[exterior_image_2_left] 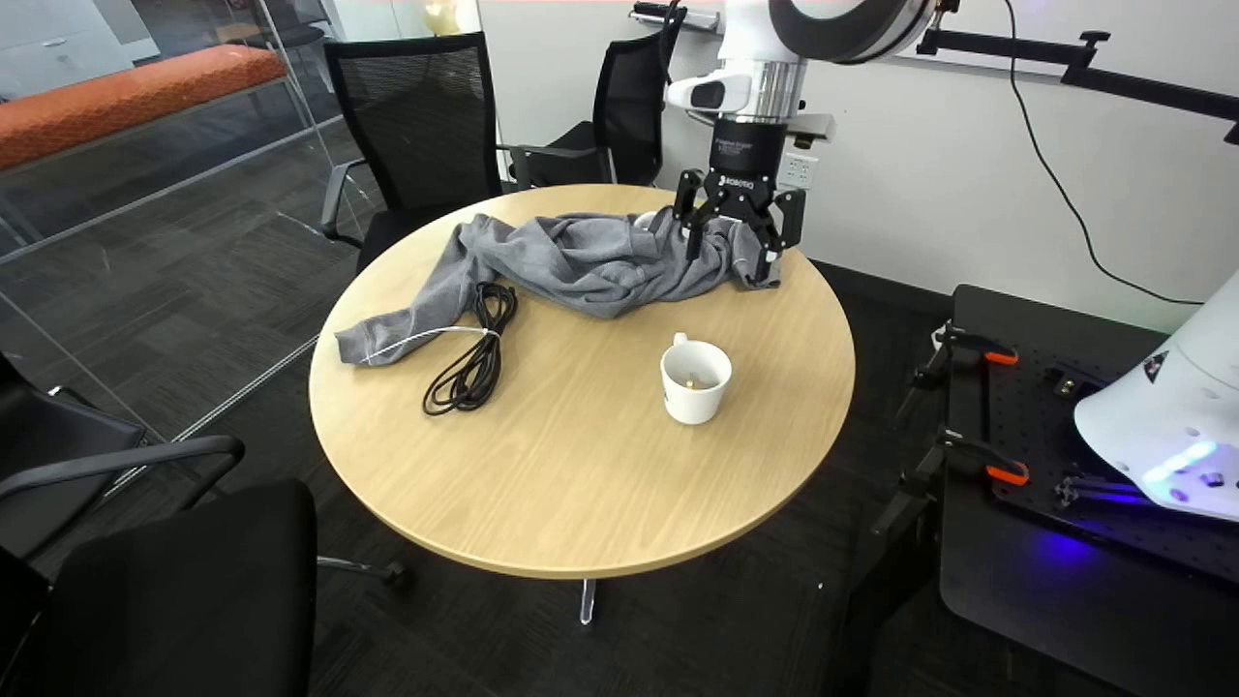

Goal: Remove the pen from the mug cup and place it on the table

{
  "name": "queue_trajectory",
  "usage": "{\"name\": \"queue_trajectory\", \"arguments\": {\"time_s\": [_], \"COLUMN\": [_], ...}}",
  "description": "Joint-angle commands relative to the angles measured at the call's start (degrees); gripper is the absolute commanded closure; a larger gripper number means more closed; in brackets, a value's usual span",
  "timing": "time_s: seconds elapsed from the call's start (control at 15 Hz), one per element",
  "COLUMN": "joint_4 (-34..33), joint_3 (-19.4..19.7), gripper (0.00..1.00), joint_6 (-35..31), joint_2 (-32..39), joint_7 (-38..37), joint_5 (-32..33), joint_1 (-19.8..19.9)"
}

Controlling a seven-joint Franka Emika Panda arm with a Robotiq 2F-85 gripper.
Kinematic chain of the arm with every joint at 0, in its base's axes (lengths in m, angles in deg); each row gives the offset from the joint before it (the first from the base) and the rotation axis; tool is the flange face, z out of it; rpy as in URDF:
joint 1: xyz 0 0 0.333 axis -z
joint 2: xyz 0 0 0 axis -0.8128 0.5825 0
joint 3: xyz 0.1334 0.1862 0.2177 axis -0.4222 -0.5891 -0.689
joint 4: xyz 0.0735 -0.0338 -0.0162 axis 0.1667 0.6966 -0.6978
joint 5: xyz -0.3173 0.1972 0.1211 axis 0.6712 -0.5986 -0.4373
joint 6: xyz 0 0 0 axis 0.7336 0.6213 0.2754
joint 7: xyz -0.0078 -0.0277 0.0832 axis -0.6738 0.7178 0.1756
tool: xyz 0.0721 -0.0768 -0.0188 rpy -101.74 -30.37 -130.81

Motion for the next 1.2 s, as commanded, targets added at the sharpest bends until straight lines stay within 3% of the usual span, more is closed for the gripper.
{"name": "queue_trajectory", "arguments": {"time_s": [0.0, 0.67, 1.13], "joint_4": [0.1, 0.0, -1.0], "joint_3": [-1.3, -4.9, -6.5], "gripper": [0.00, 0.00, 0.00], "joint_6": [-2.8, -5.6, -6.5], "joint_2": [2.2, 7.3, 11.5], "joint_7": [5.6, 25.8, 27.4], "joint_5": [0.4, -8.9, -10.2], "joint_1": [0.6, 2.9, 3.2]}}
